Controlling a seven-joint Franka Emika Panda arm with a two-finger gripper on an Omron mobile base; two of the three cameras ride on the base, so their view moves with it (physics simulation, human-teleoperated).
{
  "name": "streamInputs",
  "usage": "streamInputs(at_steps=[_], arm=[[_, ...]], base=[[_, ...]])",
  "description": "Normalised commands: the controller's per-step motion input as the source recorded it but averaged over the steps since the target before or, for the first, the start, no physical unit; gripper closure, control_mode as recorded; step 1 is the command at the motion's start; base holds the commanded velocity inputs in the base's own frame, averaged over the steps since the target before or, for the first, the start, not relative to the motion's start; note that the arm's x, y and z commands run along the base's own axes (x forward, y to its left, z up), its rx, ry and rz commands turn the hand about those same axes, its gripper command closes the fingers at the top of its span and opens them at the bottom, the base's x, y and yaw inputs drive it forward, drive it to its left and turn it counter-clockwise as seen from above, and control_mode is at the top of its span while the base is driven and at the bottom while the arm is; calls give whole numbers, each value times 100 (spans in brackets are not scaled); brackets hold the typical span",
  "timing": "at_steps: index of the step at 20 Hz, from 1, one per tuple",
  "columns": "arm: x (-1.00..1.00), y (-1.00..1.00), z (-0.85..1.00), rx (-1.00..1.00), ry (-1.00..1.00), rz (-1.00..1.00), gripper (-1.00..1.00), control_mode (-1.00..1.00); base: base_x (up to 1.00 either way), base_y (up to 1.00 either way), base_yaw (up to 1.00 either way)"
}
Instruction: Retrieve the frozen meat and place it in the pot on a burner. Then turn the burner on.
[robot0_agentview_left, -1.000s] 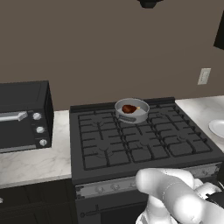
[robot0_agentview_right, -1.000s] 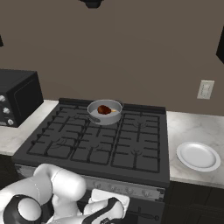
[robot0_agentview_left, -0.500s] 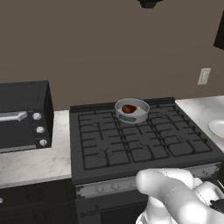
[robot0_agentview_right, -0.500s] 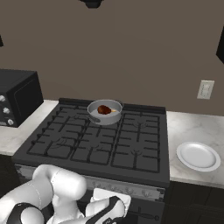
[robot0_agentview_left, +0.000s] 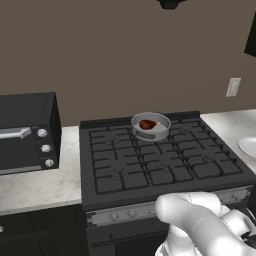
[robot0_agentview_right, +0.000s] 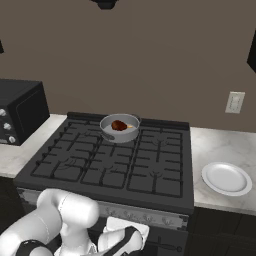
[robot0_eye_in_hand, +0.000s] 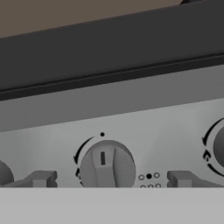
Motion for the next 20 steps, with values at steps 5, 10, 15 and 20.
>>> streamInputs(at_steps=[5,10,15,20], arm=[[0,0,0,0,-5,0,-100,-100],[0,0,0,0,0,0,-100,-100],[0,0,6,0,0,0,-100,-100],[0,0,16,0,0,0,-100,-100]], base=[[0,0,0],[0,0,0],[0,0,0],[0,0,0]])
